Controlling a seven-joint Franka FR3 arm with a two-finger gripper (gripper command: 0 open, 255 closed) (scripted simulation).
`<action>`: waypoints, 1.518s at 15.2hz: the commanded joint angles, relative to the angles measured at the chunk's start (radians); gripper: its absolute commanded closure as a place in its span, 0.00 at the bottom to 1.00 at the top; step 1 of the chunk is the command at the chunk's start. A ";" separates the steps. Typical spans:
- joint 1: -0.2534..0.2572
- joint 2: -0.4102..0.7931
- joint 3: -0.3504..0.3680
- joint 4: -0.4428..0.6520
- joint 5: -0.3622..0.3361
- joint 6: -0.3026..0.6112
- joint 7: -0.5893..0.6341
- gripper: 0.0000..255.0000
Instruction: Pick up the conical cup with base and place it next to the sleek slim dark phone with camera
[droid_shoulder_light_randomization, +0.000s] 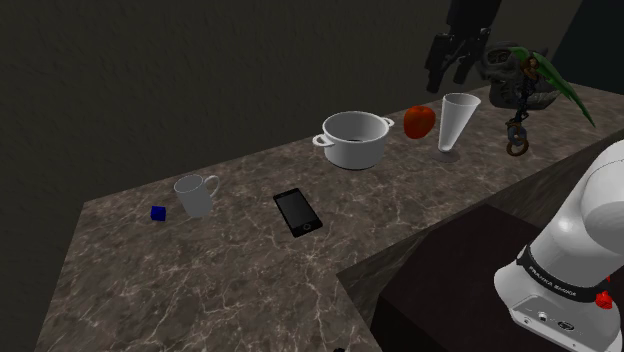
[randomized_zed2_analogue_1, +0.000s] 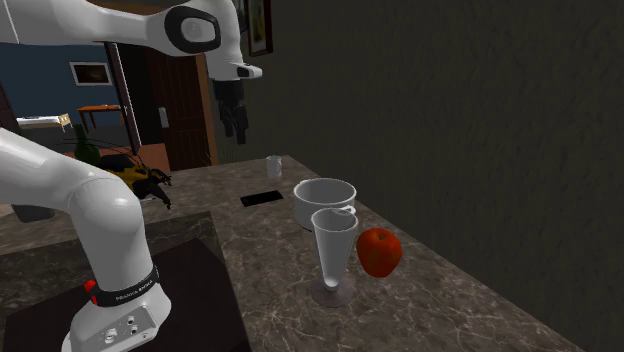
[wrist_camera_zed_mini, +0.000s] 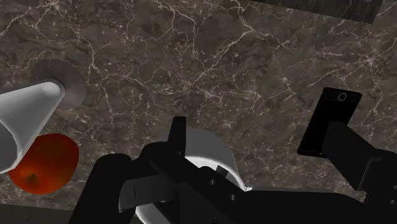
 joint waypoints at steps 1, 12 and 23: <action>0.000 0.000 0.000 0.000 0.000 0.000 0.000 0.00; -0.075 0.146 -0.276 0.034 -0.095 0.091 -0.279 0.00; -0.086 0.454 -0.558 0.213 -0.057 0.172 -0.591 0.00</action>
